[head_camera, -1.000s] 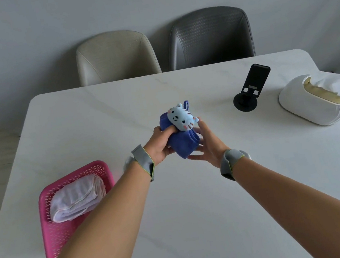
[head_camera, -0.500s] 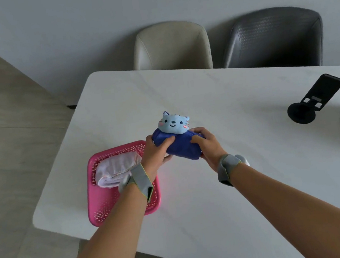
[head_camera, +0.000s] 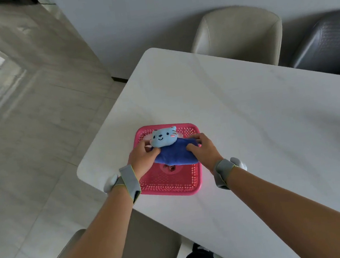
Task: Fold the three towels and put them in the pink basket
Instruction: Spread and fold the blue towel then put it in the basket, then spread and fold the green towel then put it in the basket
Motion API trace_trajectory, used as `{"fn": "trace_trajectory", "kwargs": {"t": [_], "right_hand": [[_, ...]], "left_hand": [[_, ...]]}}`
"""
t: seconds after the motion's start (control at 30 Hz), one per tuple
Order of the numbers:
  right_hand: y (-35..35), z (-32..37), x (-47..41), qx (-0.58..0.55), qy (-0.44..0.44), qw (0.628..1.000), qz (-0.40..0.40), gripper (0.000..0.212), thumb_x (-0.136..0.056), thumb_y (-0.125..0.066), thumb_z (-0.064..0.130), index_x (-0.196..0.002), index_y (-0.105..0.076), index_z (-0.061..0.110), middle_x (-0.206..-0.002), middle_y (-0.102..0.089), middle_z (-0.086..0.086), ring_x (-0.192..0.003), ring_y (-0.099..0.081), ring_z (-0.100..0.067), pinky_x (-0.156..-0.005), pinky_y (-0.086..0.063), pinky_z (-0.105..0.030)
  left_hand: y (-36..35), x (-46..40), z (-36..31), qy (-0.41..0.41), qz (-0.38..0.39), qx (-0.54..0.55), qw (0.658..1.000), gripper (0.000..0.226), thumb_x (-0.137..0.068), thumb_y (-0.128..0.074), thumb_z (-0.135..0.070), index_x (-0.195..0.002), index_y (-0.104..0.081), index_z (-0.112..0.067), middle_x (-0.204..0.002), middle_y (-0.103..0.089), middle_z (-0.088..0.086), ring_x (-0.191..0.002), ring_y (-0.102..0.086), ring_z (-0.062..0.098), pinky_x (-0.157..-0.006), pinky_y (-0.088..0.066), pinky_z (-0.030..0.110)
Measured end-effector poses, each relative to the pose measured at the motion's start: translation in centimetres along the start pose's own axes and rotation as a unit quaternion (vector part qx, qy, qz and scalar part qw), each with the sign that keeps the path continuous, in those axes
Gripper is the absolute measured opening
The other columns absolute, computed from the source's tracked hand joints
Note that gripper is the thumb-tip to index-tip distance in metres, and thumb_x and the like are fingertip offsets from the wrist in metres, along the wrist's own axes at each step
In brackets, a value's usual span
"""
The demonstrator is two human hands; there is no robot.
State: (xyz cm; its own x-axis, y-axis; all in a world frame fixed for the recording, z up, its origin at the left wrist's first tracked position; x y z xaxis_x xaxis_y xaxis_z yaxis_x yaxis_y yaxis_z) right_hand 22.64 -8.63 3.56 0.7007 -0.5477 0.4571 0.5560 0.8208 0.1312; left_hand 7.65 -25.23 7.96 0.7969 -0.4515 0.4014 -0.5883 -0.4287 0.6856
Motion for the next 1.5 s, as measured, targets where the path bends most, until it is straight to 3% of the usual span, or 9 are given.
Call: {"fn": "trace_trajectory", "kwargs": {"t": [0.1,0.27,0.4,0.63,0.73,0.87,1.07,1.27,1.5], "right_hand": [[-2.6,-1.4,0.2,0.049,-0.015,0.999,0.007,0.033,-0.088,-0.065,0.011,-0.121,-0.065,0.014,-0.109,-0.068,-0.005,-0.099,-0.064,-0.025,-0.089,-0.055,-0.039],[-5.9,-3.4,0.4,0.111,-0.055,0.992,0.033,0.029,-0.085,-0.065,0.013,-0.113,-0.069,0.015,-0.095,-0.068,0.000,-0.092,-0.064,-0.023,-0.080,-0.049,-0.030],[-7.6,-4.6,0.0,0.148,-0.059,0.987,0.036,0.036,-0.084,-0.063,0.007,-0.117,-0.070,0.017,-0.104,-0.072,-0.003,-0.099,-0.065,-0.023,-0.083,-0.047,-0.026],[-9.5,-6.6,-0.5,0.219,-0.077,0.972,0.032,0.040,-0.084,-0.067,0.013,-0.122,-0.072,0.025,-0.108,-0.075,-0.003,-0.097,-0.067,-0.023,-0.081,-0.043,-0.022],[-9.3,-7.2,-0.7,0.226,-0.100,0.969,0.011,0.039,-0.085,-0.068,0.015,-0.123,-0.070,0.022,-0.112,-0.074,-0.006,-0.105,-0.068,-0.029,-0.082,-0.043,-0.024],[-9.0,-8.1,-0.8,0.248,-0.131,0.960,-0.002,0.037,-0.086,-0.069,0.023,-0.123,-0.069,0.020,-0.107,-0.074,-0.007,-0.091,-0.065,-0.024,-0.078,-0.044,-0.025],[-8.6,-8.2,-0.6,0.285,-0.132,0.949,0.011,0.038,-0.082,-0.066,0.036,-0.118,-0.068,0.024,-0.099,-0.073,-0.003,-0.083,-0.062,-0.022,-0.081,-0.053,-0.032],[-8.0,-4.7,1.9,0.260,-0.094,0.960,-0.034,0.038,-0.095,-0.055,0.023,-0.130,-0.056,0.009,-0.125,-0.061,-0.016,-0.108,-0.061,-0.034,-0.086,-0.048,-0.036],[-8.9,1.0,7.8,0.110,0.034,0.993,0.017,0.038,-0.104,-0.042,0.017,-0.140,-0.054,0.019,-0.137,-0.060,-0.009,-0.124,-0.056,-0.029,-0.094,-0.042,-0.030]], "left_hand": [[0.6,0.4,2.9,0.020,0.007,-0.055,0.998,0.027,-0.089,-0.062,-0.029,-0.114,-0.062,-0.019,-0.090,-0.065,-0.005,-0.087,-0.063,0.022,-0.072,-0.042,0.026],[0.1,0.6,6.3,0.026,0.026,-0.117,0.992,0.030,-0.088,-0.060,-0.025,-0.115,-0.056,-0.013,-0.102,-0.070,0.010,-0.096,-0.065,0.035,-0.072,-0.044,0.030],[-0.7,0.6,7.1,0.005,0.014,-0.207,0.978,0.043,-0.091,-0.053,-0.017,-0.132,-0.044,-0.008,-0.108,-0.068,0.019,-0.098,-0.065,0.042,-0.069,-0.042,0.034],[-2.3,-0.4,6.8,0.002,-0.040,-0.350,0.936,0.039,-0.095,-0.051,-0.011,-0.134,-0.045,-0.012,-0.126,-0.056,0.011,-0.112,-0.059,0.031,-0.083,-0.050,0.039],[-2.2,-0.2,6.3,-0.007,-0.088,-0.369,0.925,0.030,-0.096,-0.054,-0.014,-0.126,-0.055,-0.015,-0.118,-0.059,0.005,-0.106,-0.062,0.026,-0.078,-0.049,0.036],[-3.3,-0.7,7.1,-0.032,-0.064,-0.415,0.907,0.032,-0.102,-0.042,-0.015,-0.133,-0.048,-0.015,-0.126,-0.058,0.005,-0.117,-0.055,0.026,-0.090,-0.041,0.039],[-3.6,-0.7,6.9,-0.025,-0.036,-0.466,0.883,0.033,-0.098,-0.047,-0.014,-0.130,-0.052,-0.013,-0.125,-0.058,0.006,-0.118,-0.053,0.025,-0.091,-0.040,0.038],[-0.9,1.2,5.3,0.004,-0.060,-0.378,0.924,0.041,-0.097,-0.055,-0.014,-0.138,-0.046,-0.012,-0.134,-0.052,0.010,-0.120,-0.053,0.027,-0.090,-0.048,0.038],[3.8,9.1,6.5,-0.003,-0.171,-0.046,0.984,0.041,-0.094,-0.056,-0.035,-0.133,-0.053,-0.022,-0.119,-0.062,0.006,-0.111,-0.060,0.026,-0.094,-0.050,0.038]]}}
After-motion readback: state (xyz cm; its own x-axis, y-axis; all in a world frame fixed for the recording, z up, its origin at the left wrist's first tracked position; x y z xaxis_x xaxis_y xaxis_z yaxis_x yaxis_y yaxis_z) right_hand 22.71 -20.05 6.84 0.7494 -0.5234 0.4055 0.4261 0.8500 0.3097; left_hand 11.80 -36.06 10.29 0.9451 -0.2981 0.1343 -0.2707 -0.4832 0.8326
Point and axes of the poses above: each hand's wrist, its own x-axis away from the middle knuckle, its own y-axis out of the back of the hand, z = x × y, the point moved 8 cm from there along -x, towards the middle knuckle
